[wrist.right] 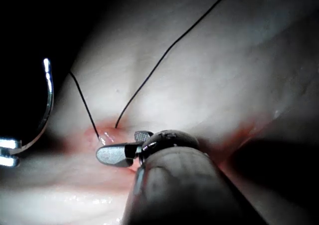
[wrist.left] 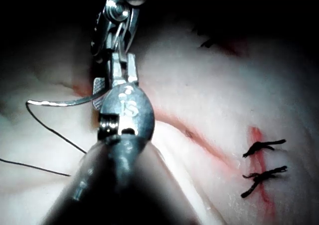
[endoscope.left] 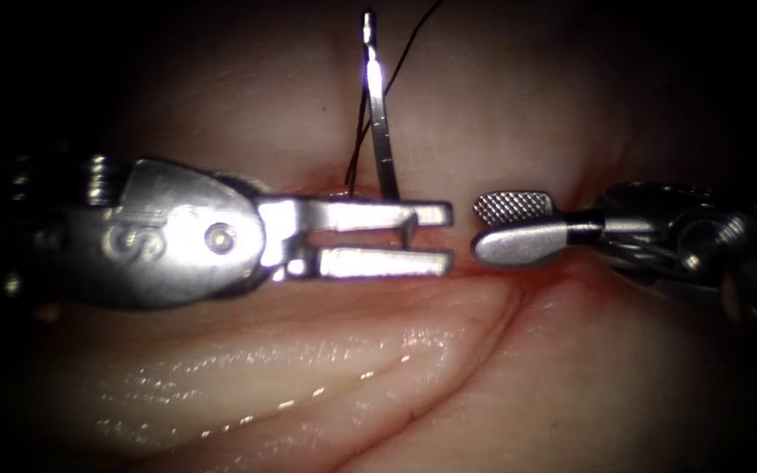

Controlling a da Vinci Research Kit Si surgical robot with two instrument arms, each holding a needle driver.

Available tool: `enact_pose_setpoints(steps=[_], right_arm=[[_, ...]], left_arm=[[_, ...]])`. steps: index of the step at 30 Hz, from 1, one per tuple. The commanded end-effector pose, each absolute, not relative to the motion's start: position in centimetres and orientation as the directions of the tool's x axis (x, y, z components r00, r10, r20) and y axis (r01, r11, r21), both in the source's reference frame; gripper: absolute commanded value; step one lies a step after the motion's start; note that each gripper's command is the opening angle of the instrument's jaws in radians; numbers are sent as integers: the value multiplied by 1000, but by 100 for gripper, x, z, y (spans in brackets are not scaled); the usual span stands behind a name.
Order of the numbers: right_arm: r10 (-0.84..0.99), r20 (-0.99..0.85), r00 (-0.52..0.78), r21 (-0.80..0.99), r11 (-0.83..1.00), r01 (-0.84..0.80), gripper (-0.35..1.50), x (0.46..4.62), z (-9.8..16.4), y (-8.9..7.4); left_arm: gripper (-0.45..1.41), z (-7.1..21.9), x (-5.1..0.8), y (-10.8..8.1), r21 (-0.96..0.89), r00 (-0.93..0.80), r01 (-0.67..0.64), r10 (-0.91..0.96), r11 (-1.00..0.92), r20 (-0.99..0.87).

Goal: Wound Closure

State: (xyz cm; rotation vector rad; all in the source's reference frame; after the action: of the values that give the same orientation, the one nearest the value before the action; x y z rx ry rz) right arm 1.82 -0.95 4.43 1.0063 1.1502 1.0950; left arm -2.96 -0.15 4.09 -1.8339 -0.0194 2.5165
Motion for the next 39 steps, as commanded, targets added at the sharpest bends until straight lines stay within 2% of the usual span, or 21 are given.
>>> enact_pose_setpoints(steps=[1, 5, 6, 7, 20, 30, 34, 37, 39], right_arm=[[982, -176, 67, 975, 183, -125, 111, 186, 446, -86], [986, -156, 59, 978, 162, -128, 121, 193, 447, -82], [989, -139, 46, 982, 143, -127, 132, 197, 448, -80], [989, -139, 45, 982, 144, -121, 133, 198, 449, -79], [995, -88, 48, 995, 90, -46, 137, 226, 458, -94], [993, -109, 47, 994, 109, 6, 137, 243, 461, -104], [992, -112, 56, 993, 111, 35, 126, 247, 458, -104], [991, -117, 67, 992, 113, 61, 101, 250, 457, -103], [991, -119, 67, 991, 114, 68, 93, 251, 457, -103]], left_arm=[[-45, 419, -303, -19, -4, -314, -1, 4, -1000, -949], [-45, 450, -307, -42, 98, -349, 75, -118, -992, -929], [-45, 464, -306, -49, 122, -358, 92, -147, -988, -922], [-45, 469, -306, -51, 138, -358, 100, -165, -985, -919], [-45, 506, -305, -57, 238, -337, 141, -273, -961, -901], [-45, 505, -306, -59, 242, -217, 139, -268, -960, -939], [-45, 502, -306, -62, 245, -177, 156, -271, -957, -946], [-45, 502, -306, -62, 246, -169, 161, -273, -956, -947], [-45, 502, -306, -62, 246, -168, 162, -273, -956, -947]])
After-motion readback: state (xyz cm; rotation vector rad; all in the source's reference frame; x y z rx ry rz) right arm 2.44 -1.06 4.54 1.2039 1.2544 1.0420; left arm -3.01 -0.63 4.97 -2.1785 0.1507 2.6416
